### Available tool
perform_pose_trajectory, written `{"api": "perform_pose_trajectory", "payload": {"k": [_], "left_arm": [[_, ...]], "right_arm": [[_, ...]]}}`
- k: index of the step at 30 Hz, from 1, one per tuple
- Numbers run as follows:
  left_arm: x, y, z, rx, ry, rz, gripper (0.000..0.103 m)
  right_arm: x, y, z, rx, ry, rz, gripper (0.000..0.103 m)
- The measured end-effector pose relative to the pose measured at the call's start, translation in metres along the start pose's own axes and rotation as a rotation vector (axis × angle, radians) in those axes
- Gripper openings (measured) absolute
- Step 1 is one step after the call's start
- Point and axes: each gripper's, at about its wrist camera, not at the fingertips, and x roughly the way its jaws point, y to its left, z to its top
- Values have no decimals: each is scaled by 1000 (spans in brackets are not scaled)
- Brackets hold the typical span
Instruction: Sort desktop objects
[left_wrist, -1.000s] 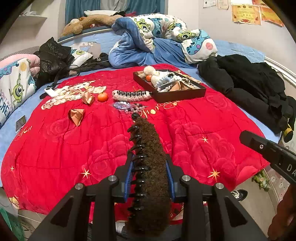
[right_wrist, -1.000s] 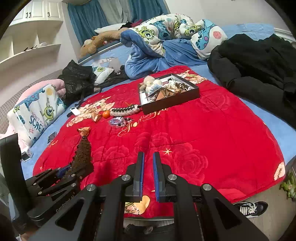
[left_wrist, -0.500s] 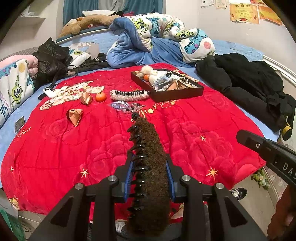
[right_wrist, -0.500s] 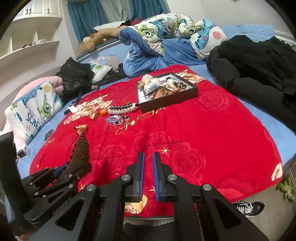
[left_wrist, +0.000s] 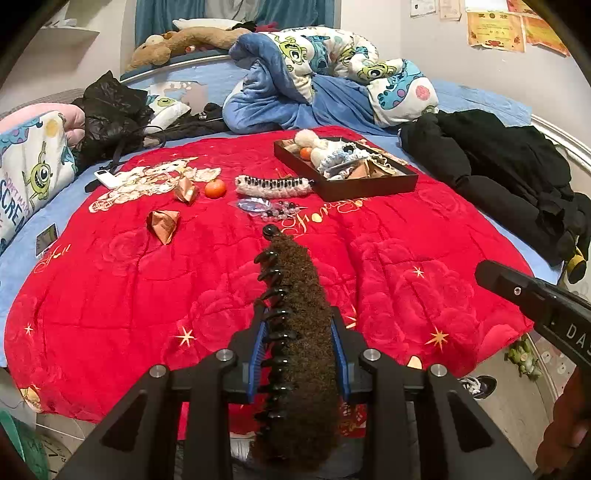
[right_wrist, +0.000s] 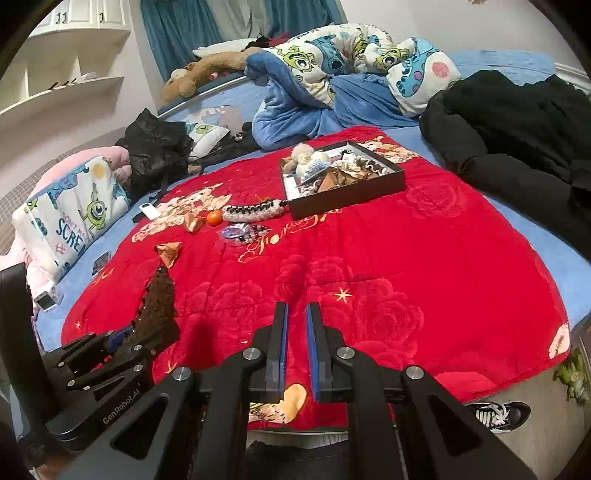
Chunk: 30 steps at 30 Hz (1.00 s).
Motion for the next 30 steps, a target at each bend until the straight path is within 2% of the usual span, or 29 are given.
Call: {"api": "perform_pose_trajectory", "payload": {"k": [30], "left_arm": [[33, 24, 21, -25, 28, 13, 32]], "right_arm": [[60, 9, 21, -2, 66, 50, 12]]}}
